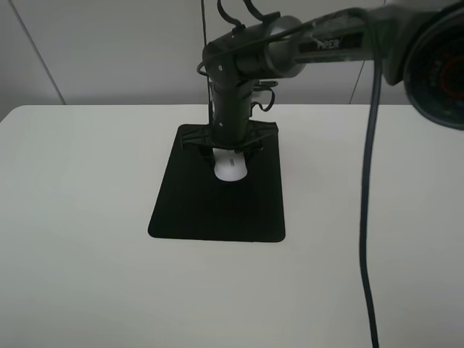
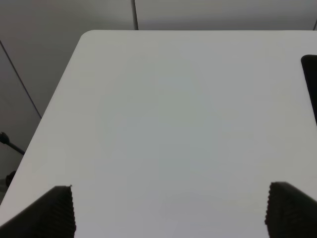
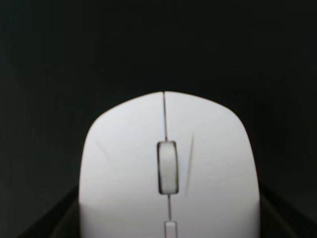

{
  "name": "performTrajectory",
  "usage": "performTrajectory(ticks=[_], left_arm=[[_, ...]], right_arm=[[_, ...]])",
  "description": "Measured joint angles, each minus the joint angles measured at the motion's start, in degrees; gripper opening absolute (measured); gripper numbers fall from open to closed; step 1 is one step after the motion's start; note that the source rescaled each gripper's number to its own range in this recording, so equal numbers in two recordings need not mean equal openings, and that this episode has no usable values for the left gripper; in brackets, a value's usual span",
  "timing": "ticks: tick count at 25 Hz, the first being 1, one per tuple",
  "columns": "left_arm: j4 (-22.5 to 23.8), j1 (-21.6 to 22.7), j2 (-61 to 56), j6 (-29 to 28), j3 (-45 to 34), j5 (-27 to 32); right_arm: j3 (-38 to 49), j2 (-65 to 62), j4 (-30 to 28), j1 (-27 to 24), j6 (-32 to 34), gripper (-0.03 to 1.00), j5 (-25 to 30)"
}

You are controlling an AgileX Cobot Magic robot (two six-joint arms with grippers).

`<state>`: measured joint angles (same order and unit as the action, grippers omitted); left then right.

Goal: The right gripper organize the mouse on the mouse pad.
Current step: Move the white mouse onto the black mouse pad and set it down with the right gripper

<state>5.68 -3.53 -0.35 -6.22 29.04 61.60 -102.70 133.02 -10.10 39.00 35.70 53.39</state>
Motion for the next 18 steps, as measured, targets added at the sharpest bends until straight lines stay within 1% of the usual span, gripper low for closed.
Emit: performTrajectory(ticks=[3, 8, 11, 18], left_arm=[[0.0, 0.0, 0.0, 0.0, 0.0, 0.0], [0.0, 0.0, 0.0, 0.0, 0.0, 0.0], [0.0, 0.0, 0.0, 0.0, 0.0, 0.0], [0.0, 0.0, 0.0, 0.0, 0.0, 0.0]], right_arm=[[-0.5, 0.9, -0.1, 0.0, 1.0, 0.00, -0.4], [-0.6, 1.3, -2.7, 0.0, 5.8, 0.00, -0.8], [-0.6, 1.3, -3.8, 0.0, 6.6, 0.00, -0.9], [-0.6, 3.5, -4.4, 0.0, 6.8, 0.00, -1.4]])
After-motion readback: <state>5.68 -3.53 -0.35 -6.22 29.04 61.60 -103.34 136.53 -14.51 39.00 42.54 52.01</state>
